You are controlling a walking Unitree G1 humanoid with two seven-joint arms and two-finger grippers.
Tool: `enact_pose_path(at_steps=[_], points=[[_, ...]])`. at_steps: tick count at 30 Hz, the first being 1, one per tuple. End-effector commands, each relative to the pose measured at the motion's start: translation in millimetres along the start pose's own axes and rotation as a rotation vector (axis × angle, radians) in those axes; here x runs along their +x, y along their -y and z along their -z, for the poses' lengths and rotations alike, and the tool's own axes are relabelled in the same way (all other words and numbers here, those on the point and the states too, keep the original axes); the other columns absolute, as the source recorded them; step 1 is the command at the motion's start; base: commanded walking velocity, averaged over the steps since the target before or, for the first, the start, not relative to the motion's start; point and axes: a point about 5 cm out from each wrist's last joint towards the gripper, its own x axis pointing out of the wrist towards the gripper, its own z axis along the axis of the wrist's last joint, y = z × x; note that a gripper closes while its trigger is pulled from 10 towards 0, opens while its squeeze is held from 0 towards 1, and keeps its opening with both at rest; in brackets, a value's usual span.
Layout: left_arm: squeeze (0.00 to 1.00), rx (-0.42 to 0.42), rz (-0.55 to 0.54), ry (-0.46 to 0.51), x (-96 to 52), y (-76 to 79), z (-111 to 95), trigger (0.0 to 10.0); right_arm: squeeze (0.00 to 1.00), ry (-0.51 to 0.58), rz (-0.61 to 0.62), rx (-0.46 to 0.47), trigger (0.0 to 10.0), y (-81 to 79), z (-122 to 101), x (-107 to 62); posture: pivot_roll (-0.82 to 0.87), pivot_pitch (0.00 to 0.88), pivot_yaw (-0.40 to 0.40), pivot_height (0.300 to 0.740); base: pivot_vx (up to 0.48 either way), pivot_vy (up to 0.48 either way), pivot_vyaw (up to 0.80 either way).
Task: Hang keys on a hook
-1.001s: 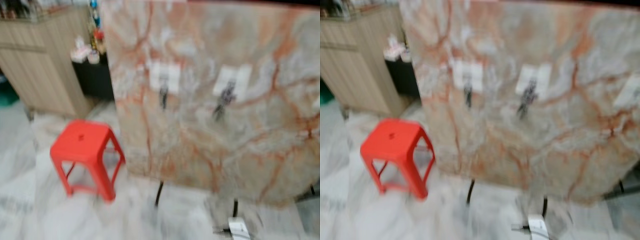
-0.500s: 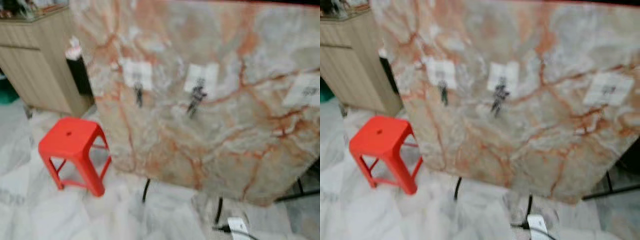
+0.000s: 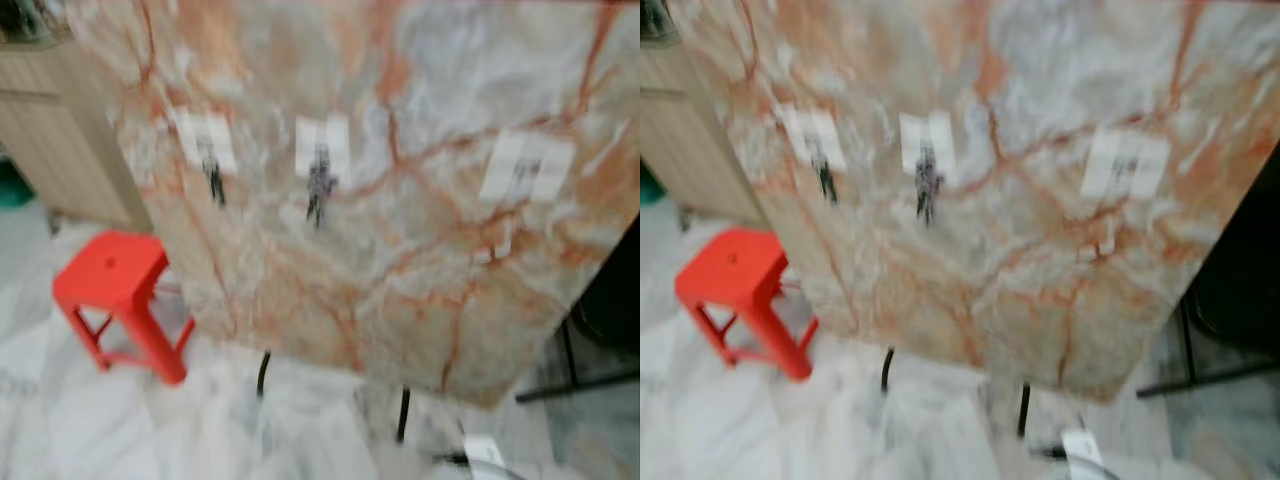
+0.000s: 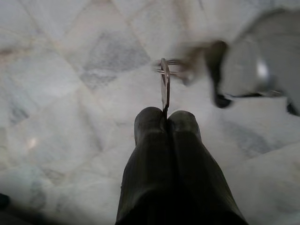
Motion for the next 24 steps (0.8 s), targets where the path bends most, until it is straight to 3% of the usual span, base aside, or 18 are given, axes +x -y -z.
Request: enact_pose_path(at_steps=[1, 5, 15, 24], points=[[0.0, 0.011, -0.015, -0.012, -0.8, -5.8, 4.5, 10.0, 0.0, 0.019, -0.017, 0.001, 10.0, -7.7, -6.9, 0.5, -0.04, 0.0, 0.013, 0.74, 0.0, -0.322, 0.0], [0.0, 0.009, -0.017, -0.011, -0.8, -6.1, 4.0, 10.0, 0.0, 0.008, -0.017, -0.004, 10.0, -7.9, -7.0, 0.4, -0.04, 0.0, 0.013, 0.74, 0.0, -0.323, 0.0], [0.0, 0.006, -0.018, -0.008, -0.7, -6.2, 2.8, 10.0, 0.0, 0.011, -0.016, 0.001, 10.0, -8.2, -8.4, 0.3, -0.04, 0.0, 0.013, 0.74, 0.0, -0.327, -0.72], [0.0, 0.004, -0.019, -0.007, -0.6, -5.9, 2.4, 10.0, 0.0, 0.031, -0.017, 0.011, 10.0, -8.1, -9.9, 0.3, -0.04, 0.0, 0.01, 0.74, 0.0, -0.327, 0.0]])
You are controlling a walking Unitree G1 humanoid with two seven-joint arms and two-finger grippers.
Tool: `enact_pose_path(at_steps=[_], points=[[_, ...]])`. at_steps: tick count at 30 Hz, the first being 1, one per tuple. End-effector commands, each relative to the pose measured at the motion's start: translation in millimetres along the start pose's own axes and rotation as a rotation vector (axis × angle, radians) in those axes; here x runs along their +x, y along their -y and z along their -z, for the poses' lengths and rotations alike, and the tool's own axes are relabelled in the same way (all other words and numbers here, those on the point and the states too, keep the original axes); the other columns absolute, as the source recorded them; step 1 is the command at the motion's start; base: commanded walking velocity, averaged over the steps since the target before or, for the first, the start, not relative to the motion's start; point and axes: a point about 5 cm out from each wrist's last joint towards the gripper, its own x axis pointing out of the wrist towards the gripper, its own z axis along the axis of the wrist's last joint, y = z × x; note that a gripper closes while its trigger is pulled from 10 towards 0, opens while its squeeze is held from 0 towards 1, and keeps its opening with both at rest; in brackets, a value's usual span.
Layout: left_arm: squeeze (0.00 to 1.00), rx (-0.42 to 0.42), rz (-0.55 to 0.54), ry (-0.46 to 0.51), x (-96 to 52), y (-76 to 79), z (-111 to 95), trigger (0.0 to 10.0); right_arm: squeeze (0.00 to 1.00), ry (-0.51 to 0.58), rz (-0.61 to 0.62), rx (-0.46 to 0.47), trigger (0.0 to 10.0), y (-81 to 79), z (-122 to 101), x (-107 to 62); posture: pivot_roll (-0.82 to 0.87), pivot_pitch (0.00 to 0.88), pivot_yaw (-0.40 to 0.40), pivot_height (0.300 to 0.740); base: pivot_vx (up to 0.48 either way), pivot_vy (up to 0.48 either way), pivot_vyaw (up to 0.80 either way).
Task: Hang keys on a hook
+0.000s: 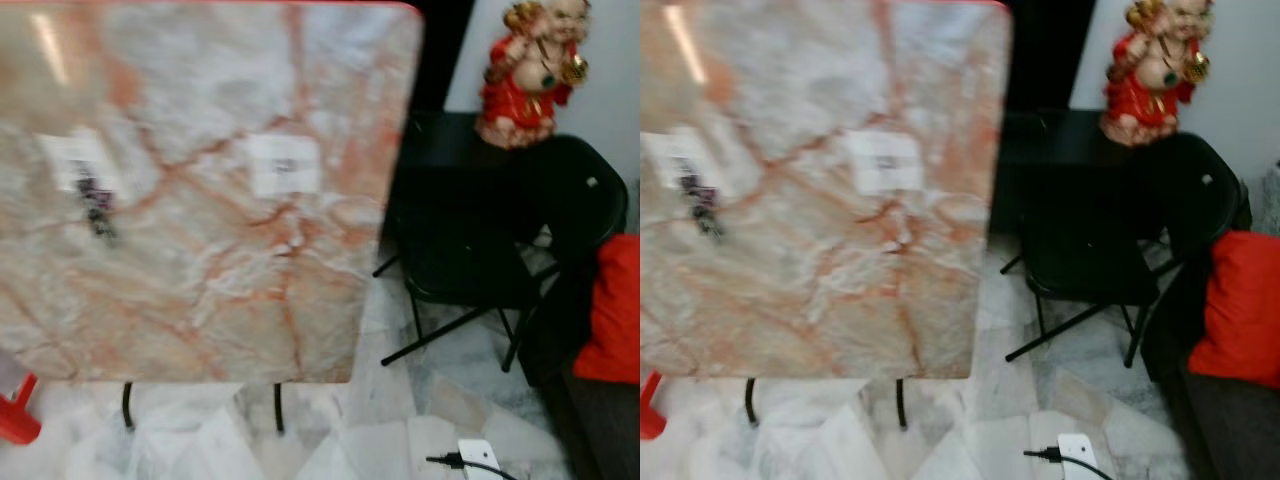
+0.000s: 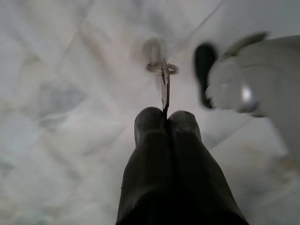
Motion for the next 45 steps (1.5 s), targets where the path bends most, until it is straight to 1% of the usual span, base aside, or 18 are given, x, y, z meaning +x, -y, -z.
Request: enact_pose_path(at_steps=[1, 9, 23, 29, 45], points=[[0.0, 0.008, -0.017, -0.027, -1.3, -5.9, 10.1, 10.0, 0.0, 0.041, -0.013, 0.003, 10.0, -5.3, -10.8, -0.3, -0.04, 0.0, 0.01, 0.74, 0.0, -0.33, 0.0], [0.0, 0.003, -0.021, -0.025, -1.2, -5.7, 9.9, 10.0, 0.0, 0.047, -0.015, 0.001, 10.0, -5.0, -11.4, -0.4, -0.04, 0.0, 0.007, 0.74, 0.0, -0.32, 0.0], [0.0, -0.007, -0.022, -0.022, -1.2, -5.2, 10.1, 10.0, 0.0, 0.045, -0.012, -0.007, 10.0, -4.0, -11.1, -0.5, -0.04, 0.0, 0.005, 0.74, 0.0, 0.0, 0.0], [0.0, 0.012, -0.018, -0.023, -1.2, -5.3, 10.1, 10.0, 0.0, 0.043, -0.016, -0.008, 10.0, -4.4, -10.5, -0.4, -0.05, 0.0, 0.011, 0.74, 0.0, 0.0, 0.0], [0.0, 0.013, -0.021, -0.02, -1.2, -3.7, 10.7, 10.0, 0.0, 0.042, -0.014, -0.024, 10.0, -2.9, -9.3, -0.4, -0.06, 0.0, 0.012, 0.74, 0.0, 0.0, 0.0]])
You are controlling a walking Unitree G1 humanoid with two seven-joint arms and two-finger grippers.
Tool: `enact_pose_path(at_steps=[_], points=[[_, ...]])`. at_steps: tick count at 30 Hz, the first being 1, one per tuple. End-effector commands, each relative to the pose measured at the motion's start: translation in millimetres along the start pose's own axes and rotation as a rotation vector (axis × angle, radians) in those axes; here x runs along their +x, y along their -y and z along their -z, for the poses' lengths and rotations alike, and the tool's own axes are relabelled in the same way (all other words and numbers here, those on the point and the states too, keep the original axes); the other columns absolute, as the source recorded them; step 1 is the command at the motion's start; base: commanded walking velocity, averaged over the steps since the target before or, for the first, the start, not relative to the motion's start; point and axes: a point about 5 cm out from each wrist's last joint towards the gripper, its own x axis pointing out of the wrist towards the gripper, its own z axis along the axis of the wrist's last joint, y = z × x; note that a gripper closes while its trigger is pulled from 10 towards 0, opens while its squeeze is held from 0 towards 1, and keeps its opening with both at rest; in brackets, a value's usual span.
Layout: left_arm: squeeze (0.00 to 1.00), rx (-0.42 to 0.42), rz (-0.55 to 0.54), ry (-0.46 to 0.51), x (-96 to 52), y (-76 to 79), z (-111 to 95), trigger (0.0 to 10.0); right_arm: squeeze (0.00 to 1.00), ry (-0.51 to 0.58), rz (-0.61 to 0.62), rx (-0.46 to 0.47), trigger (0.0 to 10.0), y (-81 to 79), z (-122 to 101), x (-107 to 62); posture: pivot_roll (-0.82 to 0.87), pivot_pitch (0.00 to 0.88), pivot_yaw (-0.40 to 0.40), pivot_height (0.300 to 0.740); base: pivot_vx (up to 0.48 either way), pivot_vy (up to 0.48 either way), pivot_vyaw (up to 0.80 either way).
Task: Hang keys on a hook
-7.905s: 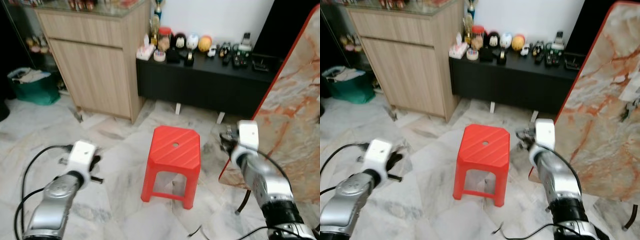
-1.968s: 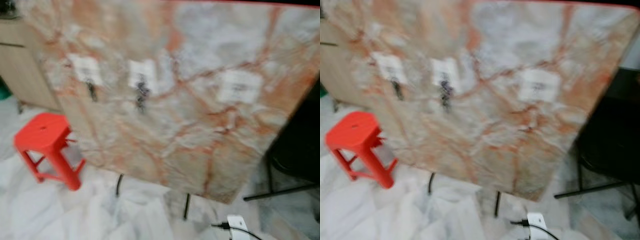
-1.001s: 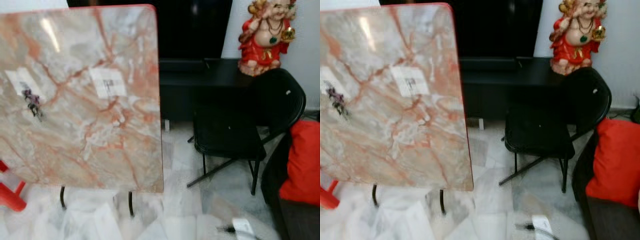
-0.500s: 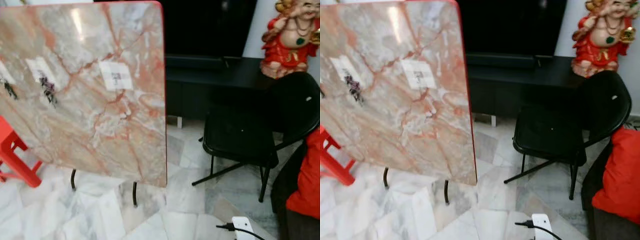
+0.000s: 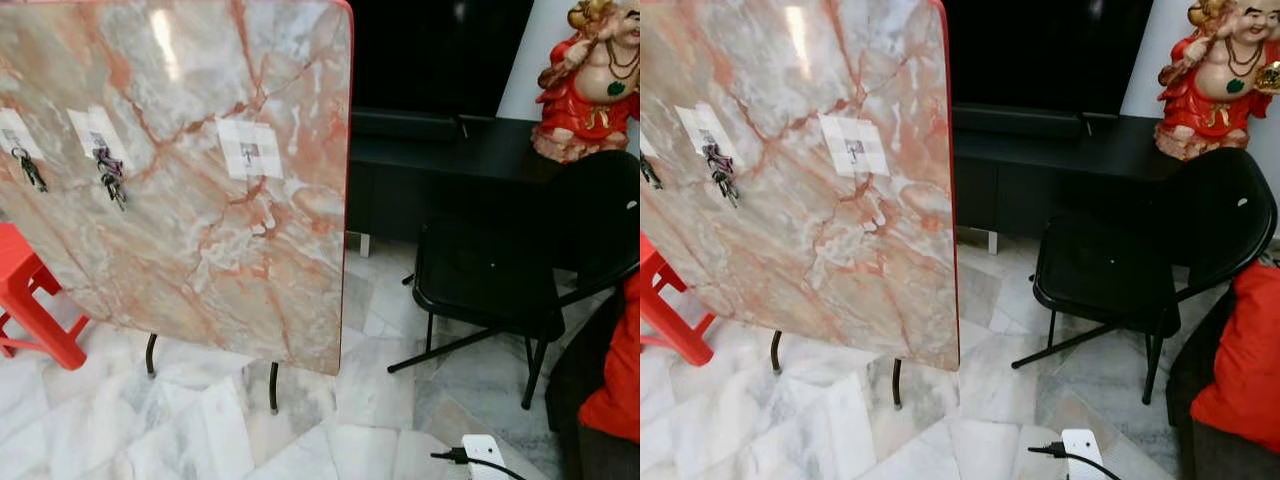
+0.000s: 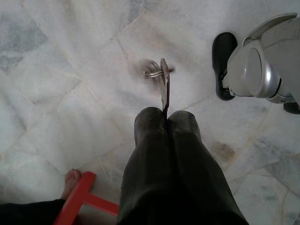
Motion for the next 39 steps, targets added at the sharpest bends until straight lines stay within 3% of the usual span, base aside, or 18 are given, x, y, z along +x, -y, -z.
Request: enact_pose_path(at_steps=[1, 18, 26, 31, 35, 39], points=[[0.0, 0.014, -0.012, -0.016, -0.5, -2.4, 4.3, 10.0, 0.0, 0.005, 0.0, -0.002, 10.0, 0.6, 0.2, -0.1, -0.06, 0.0, 0.012, 0.74, 0.0, 0.0, 0.0], [0.0, 0.013, -0.019, -0.017, -0.5, -1.7, 5.5, 10.0, 0.0, -0.001, 0.002, -0.02, 10.0, 1.7, 1.7, -0.1, -0.06, 0.0, 0.007, 0.74, 0.0, -0.326, 0.0], [0.0, -0.009, -0.053, 0.01, -0.6, -3.8, 3.1, 10.0, 0.0, 0.002, 0.0, -0.021, 10.0, 1.4, 0.7, -0.2, -0.06, 0.0, 0.008, 0.74, 0.0, 0.0, 0.0], [0.0, -0.179, -0.126, 0.135, -2.0, -7.2, -5.4, 10.0, 0.0, 0.004, 0.001, -0.024, 10.0, 2.3, -0.8, -0.5, -0.05, 0.0, 0.003, 0.74, 0.0, 0.0, 0.0], [0.0, -0.228, -0.141, 0.215, -3.5, -8.4, -11.6, 10.0, 0.0, 0.004, 0.0, -0.027, 10.0, 2.9, -0.9, -0.6, -0.05, 0.0, -0.001, 0.74, 0.0, 0.0, 0.0], [0.0, -0.207, -0.151, 0.283, -5.3, -8.9, -17.4, 10.0, 0.0, 0.001, 0.001, -0.034, 10.0, 4.2, 0.0, -0.8, -0.04, 0.0, -0.005, 0.74, 0.0, 0.0, 0.0]])
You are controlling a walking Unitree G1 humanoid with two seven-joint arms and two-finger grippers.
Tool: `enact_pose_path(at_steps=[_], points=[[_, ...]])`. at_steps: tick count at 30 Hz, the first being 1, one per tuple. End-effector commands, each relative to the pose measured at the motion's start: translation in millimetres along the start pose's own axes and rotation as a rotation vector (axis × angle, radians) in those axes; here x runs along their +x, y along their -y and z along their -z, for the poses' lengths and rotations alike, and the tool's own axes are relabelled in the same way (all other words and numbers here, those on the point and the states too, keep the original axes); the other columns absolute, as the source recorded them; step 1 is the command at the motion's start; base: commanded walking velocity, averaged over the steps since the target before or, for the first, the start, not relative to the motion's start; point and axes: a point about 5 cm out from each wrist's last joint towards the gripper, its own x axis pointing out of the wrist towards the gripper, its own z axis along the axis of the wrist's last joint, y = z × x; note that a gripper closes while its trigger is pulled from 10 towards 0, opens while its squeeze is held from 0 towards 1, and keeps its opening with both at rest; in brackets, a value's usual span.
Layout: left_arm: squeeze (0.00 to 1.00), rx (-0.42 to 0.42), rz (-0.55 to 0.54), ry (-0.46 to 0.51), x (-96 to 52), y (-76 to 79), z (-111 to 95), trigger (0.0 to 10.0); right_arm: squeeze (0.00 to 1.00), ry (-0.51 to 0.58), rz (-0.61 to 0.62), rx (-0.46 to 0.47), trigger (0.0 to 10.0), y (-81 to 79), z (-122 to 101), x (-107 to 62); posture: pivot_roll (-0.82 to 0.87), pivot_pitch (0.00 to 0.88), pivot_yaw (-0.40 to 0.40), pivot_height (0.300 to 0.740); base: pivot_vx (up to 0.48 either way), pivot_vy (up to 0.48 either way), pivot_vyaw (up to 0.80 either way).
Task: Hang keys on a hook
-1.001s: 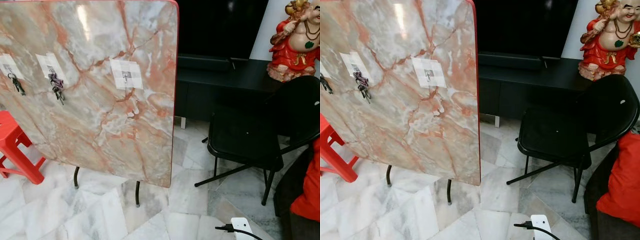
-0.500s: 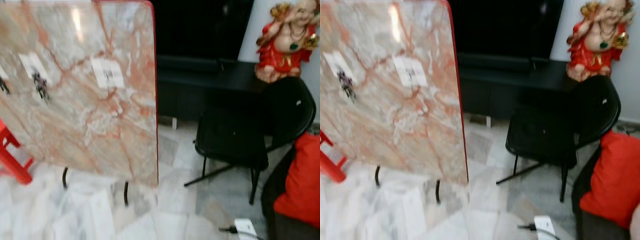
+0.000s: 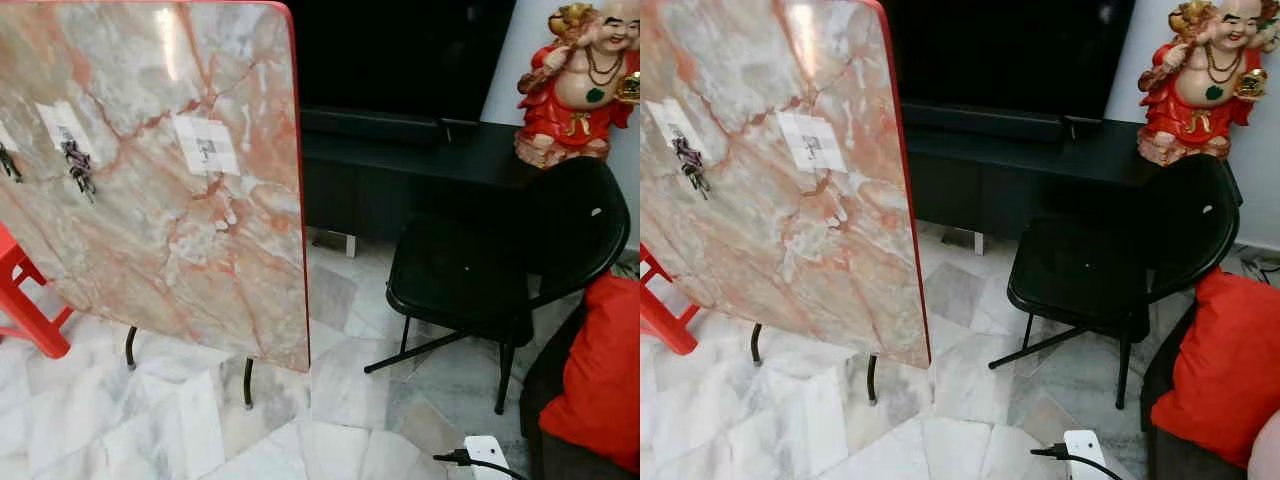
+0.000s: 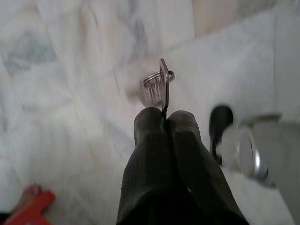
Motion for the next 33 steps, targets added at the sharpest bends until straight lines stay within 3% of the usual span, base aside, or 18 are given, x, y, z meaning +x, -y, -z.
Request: enact_pose_path(at_steps=[1, 3, 4, 5, 10, 12, 16, 18, 24, 27, 33], points=[[0.0, -0.004, -0.006, 0.02, -0.8, 0.1, 0.0, 10.0, 0.0, 0.004, 0.002, -0.009, 10.0, 0.5, -0.8, -0.1, -0.04, 0.0, -0.005, 0.74, 0.0, 0.0, 0.0], [0.0, 0.014, -0.004, 0.387, 7.4, -3.0, -91.7, 10.0, 0.0, 0.001, 0.002, -0.012, 10.0, 1.0, -0.2, -0.2, -0.03, 0.0, -0.008, 0.74, 0.0, 0.0, 0.0], [0.0, 0.021, 0.005, 0.533, 2.2, -1.9, -127.8, 10.0, 0.0, 0.0, 0.002, -0.014, 10.0, 1.2, 0.3, -0.2, -0.03, 0.0, -0.008, 0.74, 0.0, 0.0, 0.0], [0.0, 0.037, -0.004, 0.616, -3.4, -2.0, -148.2, 10.0, 0.0, -0.002, 0.001, -0.015, 10.0, 1.3, 0.7, -0.2, -0.03, 0.0, -0.008, 0.74, 0.0, 0.0, 0.0], [0.0, 0.031, -0.043, 0.73, -15.9, -10.4, -162.3, 10.0, 0.0, -0.008, -0.001, -0.02, 10.0, 1.2, 3.0, 0.0, -0.02, 0.0, -0.011, 0.74, 0.0, 0.0, 0.0], [0.0, 0.006, 0.005, 0.845, -33.1, -6.7, -169.4, 10.0, 0.0, -0.02, -0.008, -0.042, 10.0, 0.6, 5.5, 0.1, 0.0, 0.0, -0.017, 0.74, 0.0, 0.0, 0.0], [0.0, -0.005, 0.026, 0.887, -46.7, -3.7, -172.8, 10.0, 0.0, -0.024, -0.009, -0.046, 10.0, -0.2, 7.7, 0.4, 0.0, 0.0, -0.017, 0.74, 0.0, 0.0, 0.0], [0.0, -0.015, 0.058, 0.938, -63.0, 3.6, -179.4, 10.0, 0.0, -0.025, -0.007, -0.068, 10.0, -0.3, 9.1, 0.6, 0.0, 0.0, -0.024, 0.74, 0.0, 0.0, 0.0], [0.0, -0.001, 0.125, 1.014, -91.7, 22.6, -189.8, 10.0, 0.0, -0.023, -0.008, -0.058, 10.0, -2.8, 13.8, 1.3, 0.0, 0.0, -0.033, 0.74, 0.0, 0.0, 0.0], [0.0, 0.054, 0.142, 1.032, -97.2, 27.4, -193.4, 10.0, 0.0, -0.028, -0.009, -0.058, 10.0, -3.9, 15.2, 1.6, 0.01, 0.0, -0.038, 0.74, 0.0, 0.0, 0.0], [0.0, 0.082, 0.164, 1.025, -104.3, 28.1, -198.6, 10.0, 0.0, -0.039, -0.021, -0.093, 10.0, -8.1, 18.7, 2.3, 0.04, 0.0, -0.064, 0.74, 0.0, 0.0, 0.0]])
